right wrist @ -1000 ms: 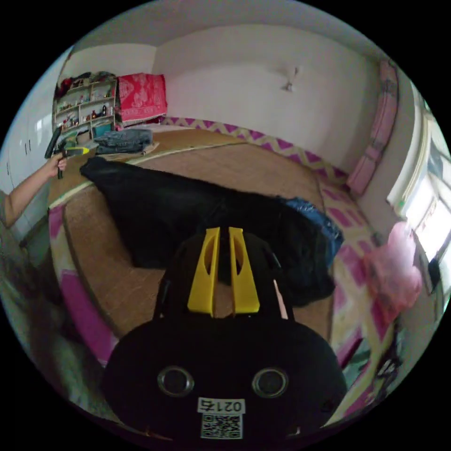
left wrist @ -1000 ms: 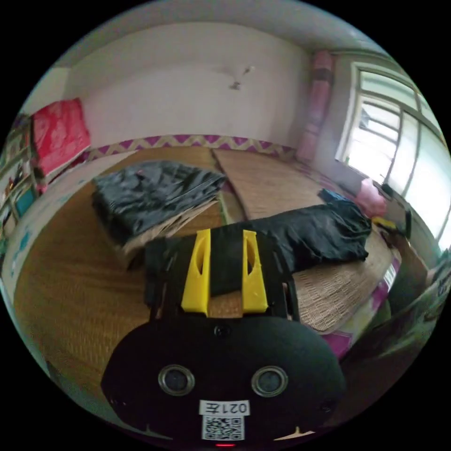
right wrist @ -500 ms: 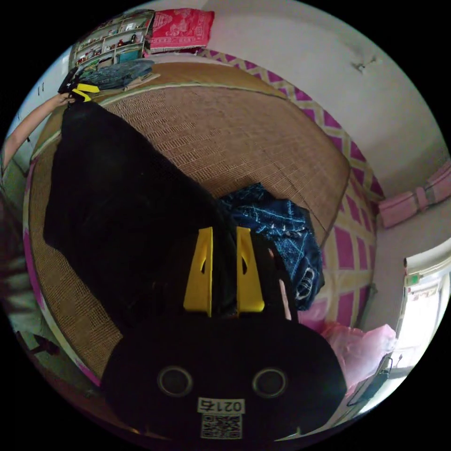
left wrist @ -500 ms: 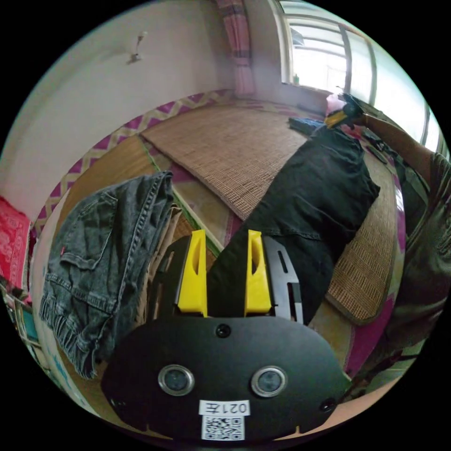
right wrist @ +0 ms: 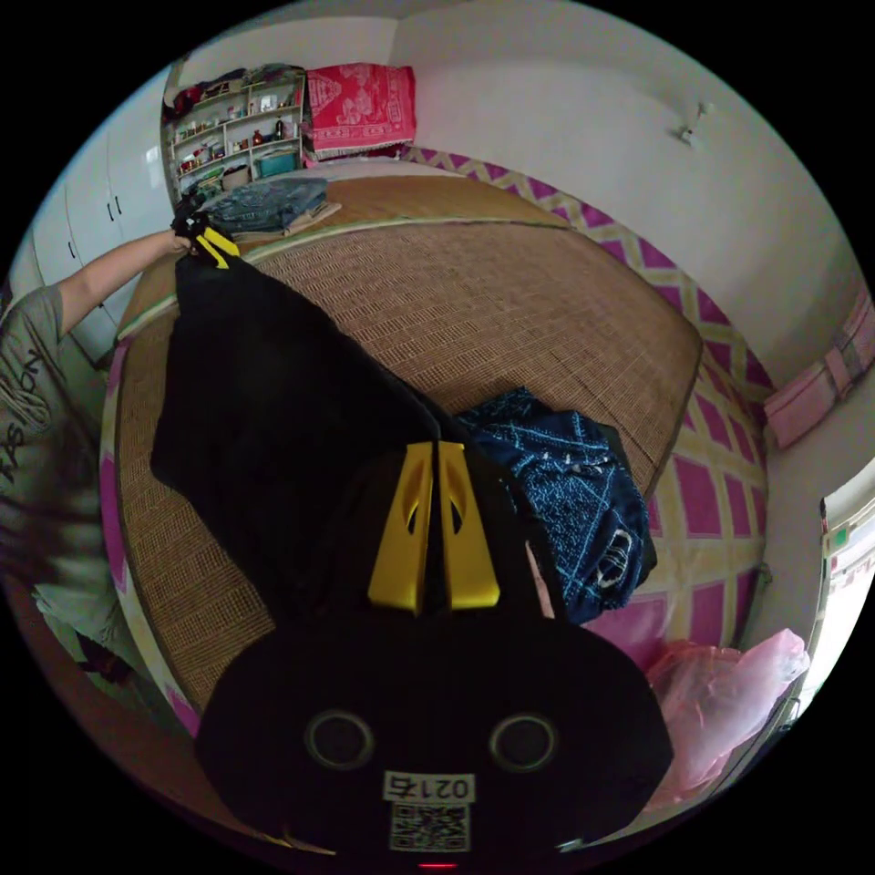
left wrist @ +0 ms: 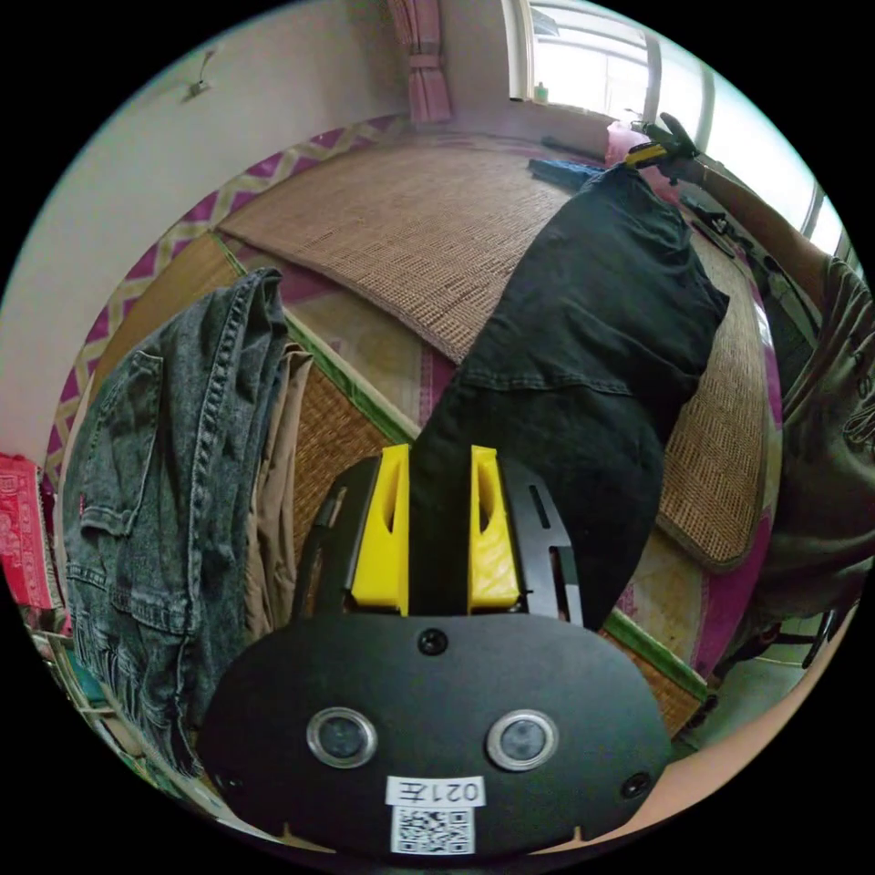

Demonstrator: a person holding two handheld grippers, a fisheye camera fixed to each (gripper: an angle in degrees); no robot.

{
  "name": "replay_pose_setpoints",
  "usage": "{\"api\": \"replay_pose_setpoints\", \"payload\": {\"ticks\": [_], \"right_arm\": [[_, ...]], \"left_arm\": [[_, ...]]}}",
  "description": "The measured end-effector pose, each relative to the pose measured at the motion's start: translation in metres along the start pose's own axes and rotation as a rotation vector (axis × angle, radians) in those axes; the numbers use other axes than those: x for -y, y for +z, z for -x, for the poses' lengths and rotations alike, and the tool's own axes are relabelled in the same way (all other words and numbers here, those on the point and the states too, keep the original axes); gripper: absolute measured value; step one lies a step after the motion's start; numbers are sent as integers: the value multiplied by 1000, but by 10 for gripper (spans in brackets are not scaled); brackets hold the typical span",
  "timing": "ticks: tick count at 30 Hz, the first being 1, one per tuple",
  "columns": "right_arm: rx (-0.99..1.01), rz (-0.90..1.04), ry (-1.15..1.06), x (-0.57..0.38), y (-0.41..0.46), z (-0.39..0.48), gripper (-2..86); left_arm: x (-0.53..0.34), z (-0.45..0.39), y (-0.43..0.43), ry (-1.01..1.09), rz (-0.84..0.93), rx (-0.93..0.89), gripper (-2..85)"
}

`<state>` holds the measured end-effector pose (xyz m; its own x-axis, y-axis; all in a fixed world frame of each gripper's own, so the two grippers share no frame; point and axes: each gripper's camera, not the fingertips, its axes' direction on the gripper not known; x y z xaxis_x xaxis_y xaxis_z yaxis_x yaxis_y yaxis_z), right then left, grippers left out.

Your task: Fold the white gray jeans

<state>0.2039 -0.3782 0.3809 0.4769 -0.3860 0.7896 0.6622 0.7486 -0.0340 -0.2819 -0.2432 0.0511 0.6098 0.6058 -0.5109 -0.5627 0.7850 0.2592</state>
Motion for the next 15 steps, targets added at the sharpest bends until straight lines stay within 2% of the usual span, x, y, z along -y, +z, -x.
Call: {"api": "replay_pose_setpoints", "payload": {"ticks": [3,15], "right_arm": [[10,-13,7,-5,-15,2,-10],[8,-114,43,-49,-88,19,-10]], "left_arm": [[-4,-9,-12,13,-50,42,14],[-26,-68,-77,-1,-235,280,-8]]}}
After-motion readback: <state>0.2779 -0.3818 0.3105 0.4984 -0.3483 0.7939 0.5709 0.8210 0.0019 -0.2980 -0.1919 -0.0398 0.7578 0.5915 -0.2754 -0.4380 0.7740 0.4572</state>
